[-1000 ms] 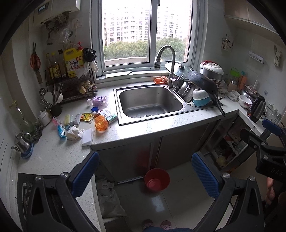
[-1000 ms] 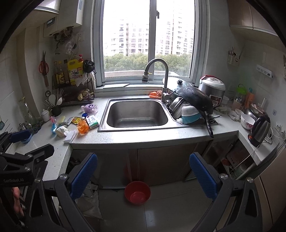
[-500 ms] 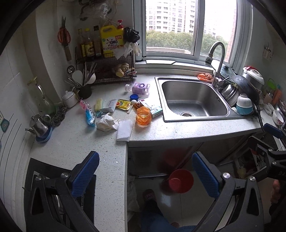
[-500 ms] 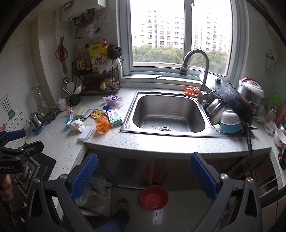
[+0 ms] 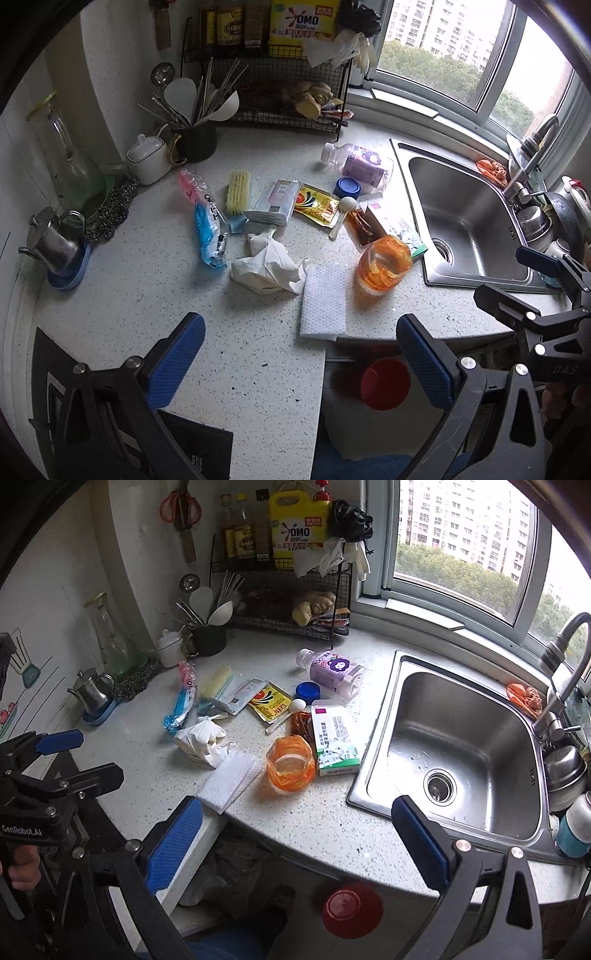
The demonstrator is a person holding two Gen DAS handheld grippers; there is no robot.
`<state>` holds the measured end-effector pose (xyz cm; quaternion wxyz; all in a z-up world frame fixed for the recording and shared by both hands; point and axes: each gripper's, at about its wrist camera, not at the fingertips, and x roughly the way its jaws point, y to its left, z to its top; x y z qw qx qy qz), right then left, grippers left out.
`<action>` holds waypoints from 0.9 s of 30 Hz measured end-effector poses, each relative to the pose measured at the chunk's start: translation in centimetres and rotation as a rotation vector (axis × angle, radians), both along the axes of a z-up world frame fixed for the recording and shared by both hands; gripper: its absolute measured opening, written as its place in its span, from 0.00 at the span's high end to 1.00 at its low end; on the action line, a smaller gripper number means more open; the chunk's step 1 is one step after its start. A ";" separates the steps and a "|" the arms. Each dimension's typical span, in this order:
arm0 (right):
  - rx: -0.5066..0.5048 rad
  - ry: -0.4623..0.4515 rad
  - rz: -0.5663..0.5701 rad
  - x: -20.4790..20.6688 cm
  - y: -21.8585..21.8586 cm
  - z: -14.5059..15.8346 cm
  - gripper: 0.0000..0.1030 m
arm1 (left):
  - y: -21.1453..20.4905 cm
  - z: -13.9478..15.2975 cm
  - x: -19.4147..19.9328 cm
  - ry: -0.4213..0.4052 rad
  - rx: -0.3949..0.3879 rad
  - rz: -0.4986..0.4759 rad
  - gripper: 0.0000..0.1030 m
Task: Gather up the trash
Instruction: 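Grasp the white wet wipe with the left tool while the right tool grasps the orange cup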
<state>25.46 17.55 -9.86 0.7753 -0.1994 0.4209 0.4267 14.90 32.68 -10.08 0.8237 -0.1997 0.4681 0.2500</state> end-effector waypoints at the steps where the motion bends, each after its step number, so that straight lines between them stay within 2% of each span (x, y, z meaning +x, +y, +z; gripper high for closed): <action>1: -0.015 0.018 0.006 0.7 1.1 -0.6 0.00 | 0.9 -0.8 0.5 0.012 -0.015 -0.002 0.00; 8: -0.154 0.101 0.050 3.6 6.0 -5.3 0.07 | 5.1 -5.2 3.1 0.051 -0.125 -0.013 0.00; 12: -0.227 0.171 0.039 5.5 7.8 -8.6 0.15 | 6.2 -7.0 3.9 0.080 -0.152 -0.015 0.00; 14: -0.247 0.194 0.028 6.2 8.4 -9.7 0.16 | 6.6 -7.9 4.1 0.092 -0.178 -0.016 0.00; 19: -0.283 0.225 0.026 6.8 10.0 -11.0 0.30 | 7.1 -9.5 4.0 0.121 -0.215 -0.025 0.00; 22: -0.299 0.223 0.026 7.0 10.4 -11.6 0.31 | 7.1 -10.2 3.7 0.125 -0.224 -0.025 0.00; 24: -0.302 0.219 0.016 7.1 10.4 -11.7 0.37 | 7.2 -10.6 3.4 0.128 -0.241 -0.015 0.00; 27: -0.297 0.212 0.015 7.3 10.7 -11.9 0.37 | 7.4 -11.1 2.9 0.132 -0.257 -0.004 0.00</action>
